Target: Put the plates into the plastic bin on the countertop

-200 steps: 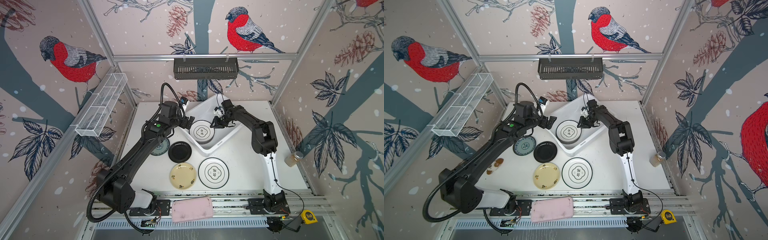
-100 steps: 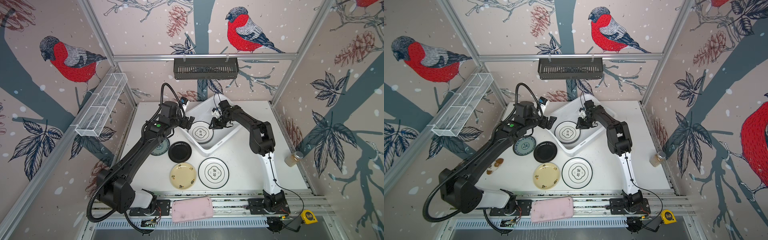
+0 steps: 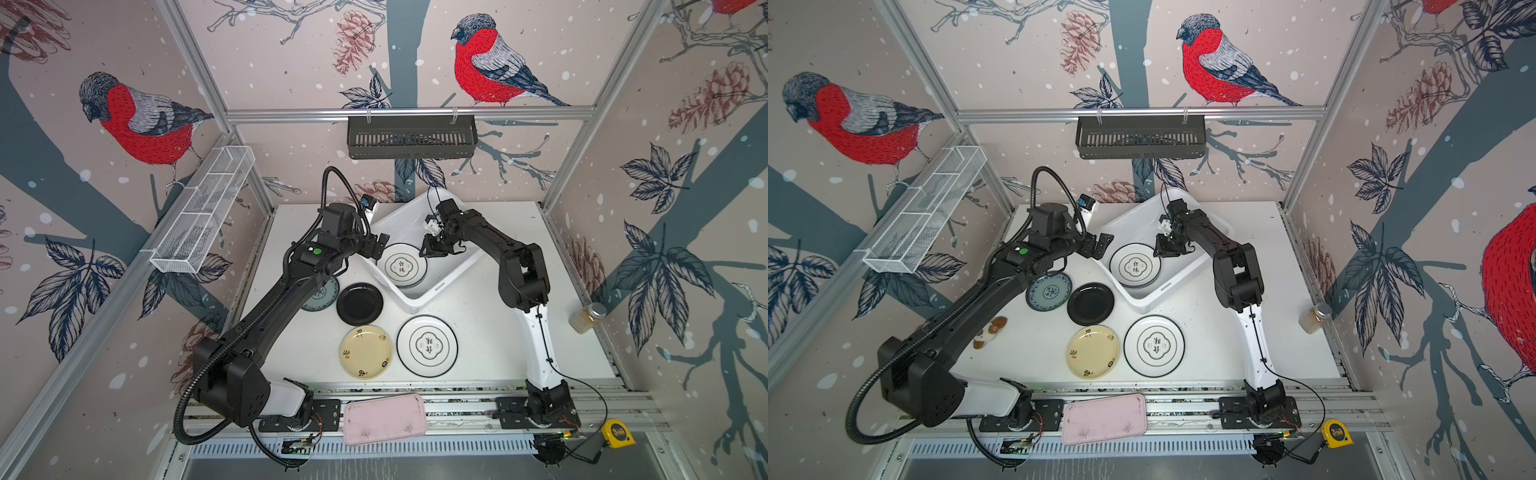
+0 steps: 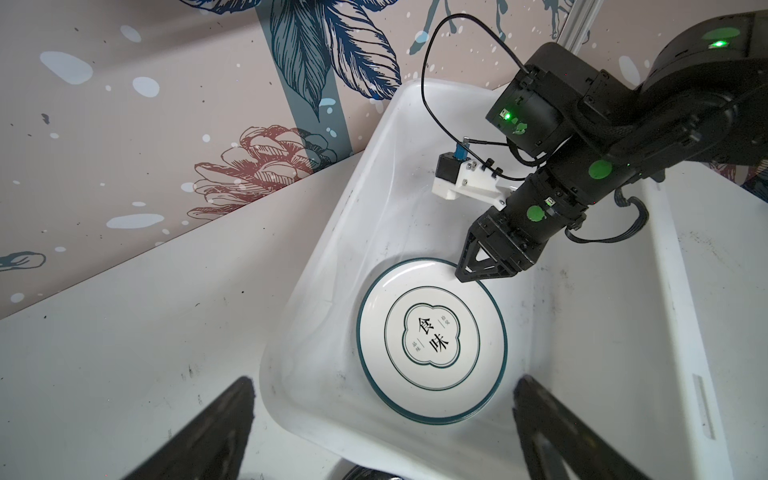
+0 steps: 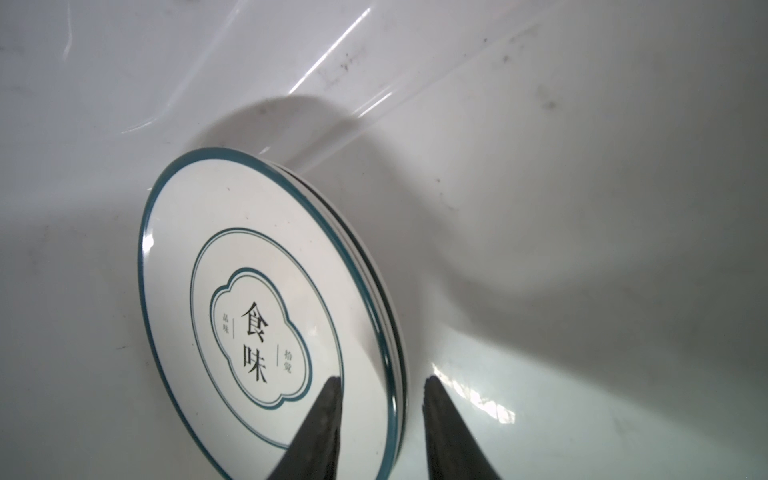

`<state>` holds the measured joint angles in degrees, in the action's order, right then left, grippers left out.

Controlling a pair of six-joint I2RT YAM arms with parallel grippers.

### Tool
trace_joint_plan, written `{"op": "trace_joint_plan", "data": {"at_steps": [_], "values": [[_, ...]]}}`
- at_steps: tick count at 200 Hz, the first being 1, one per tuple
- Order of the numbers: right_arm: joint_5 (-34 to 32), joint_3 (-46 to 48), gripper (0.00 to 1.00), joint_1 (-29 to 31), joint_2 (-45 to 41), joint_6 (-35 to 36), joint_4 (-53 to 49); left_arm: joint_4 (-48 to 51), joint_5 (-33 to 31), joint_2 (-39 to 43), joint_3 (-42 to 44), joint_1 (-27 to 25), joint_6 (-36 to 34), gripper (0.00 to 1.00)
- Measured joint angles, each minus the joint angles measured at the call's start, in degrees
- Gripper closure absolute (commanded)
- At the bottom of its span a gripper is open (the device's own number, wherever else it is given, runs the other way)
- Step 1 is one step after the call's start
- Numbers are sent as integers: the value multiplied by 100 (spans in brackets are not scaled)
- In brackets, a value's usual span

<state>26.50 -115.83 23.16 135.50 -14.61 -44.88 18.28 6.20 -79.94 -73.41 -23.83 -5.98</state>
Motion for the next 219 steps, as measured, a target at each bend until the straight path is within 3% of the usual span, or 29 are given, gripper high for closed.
{"op": "trace_joint_plan", "data": {"at_steps": [110, 219], "values": [[31, -7, 67, -37, -302, -68, 168, -2, 22, -66, -57, 0, 0, 4], [-295, 1038, 67, -450, -2459, -411, 688, -70, 262, -527, -452, -35, -155, 9]]}}
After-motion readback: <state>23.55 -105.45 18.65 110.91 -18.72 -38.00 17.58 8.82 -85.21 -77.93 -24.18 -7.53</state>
